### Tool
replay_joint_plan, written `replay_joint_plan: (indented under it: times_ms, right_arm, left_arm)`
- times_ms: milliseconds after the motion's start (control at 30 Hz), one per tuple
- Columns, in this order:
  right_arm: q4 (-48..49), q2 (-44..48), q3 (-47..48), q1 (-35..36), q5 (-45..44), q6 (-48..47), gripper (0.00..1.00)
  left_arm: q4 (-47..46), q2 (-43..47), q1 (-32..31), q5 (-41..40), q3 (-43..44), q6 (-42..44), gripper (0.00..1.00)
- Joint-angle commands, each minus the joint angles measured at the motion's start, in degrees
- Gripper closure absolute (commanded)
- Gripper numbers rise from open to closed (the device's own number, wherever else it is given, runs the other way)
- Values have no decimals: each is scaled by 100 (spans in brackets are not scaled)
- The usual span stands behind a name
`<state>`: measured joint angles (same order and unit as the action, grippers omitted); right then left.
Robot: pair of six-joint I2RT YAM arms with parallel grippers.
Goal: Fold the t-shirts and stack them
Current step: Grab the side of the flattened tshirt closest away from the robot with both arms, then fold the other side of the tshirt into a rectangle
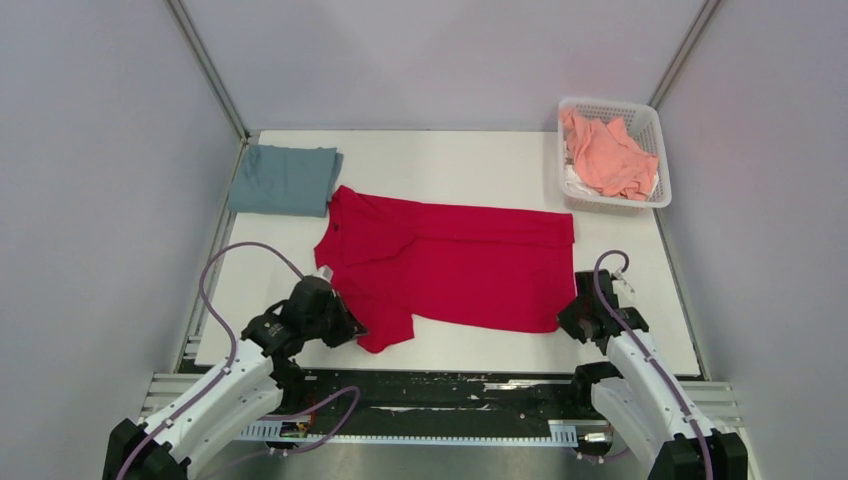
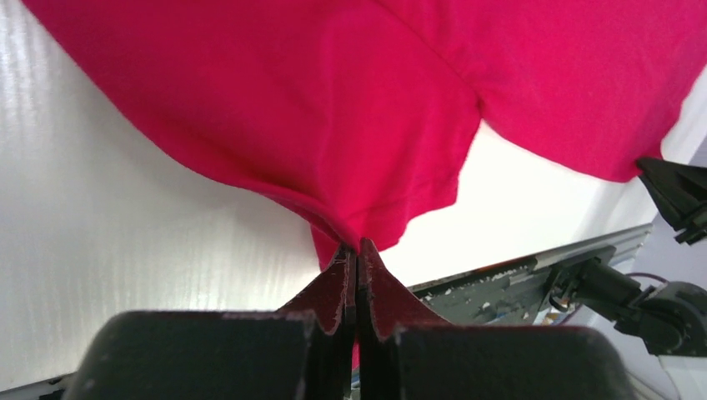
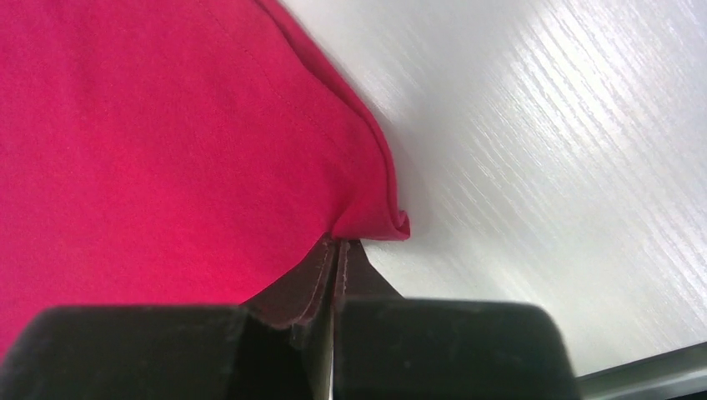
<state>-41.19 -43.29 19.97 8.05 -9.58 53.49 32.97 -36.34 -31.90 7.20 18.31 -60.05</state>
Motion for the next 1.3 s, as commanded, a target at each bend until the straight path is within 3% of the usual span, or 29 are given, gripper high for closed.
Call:
replay_joint_plan:
  times_ms: [0,233,467,900,1267]
  right_arm:
    - [123,-45,402,-35,106,-350,100]
    - [380,-387,860,-33,302,-750,100]
    - [1029,-1255,1283,-36,501,-1037,100]
    - [1501,-2253,2081,-128,-340,-1261,100]
    - [2020,-2756,2374,-288,-422,-1262,100]
  left_arm:
    - [-486,137,-27,383,275,232,100]
    - [-717,-246,-22,206,845,393,100]
    - [-435,-1419,267,-688,1891,511,100]
    - [-966,-3212,1667,-410,3006,998,100]
    - [-1425,-4094,1985,-333,3656,1449,100]
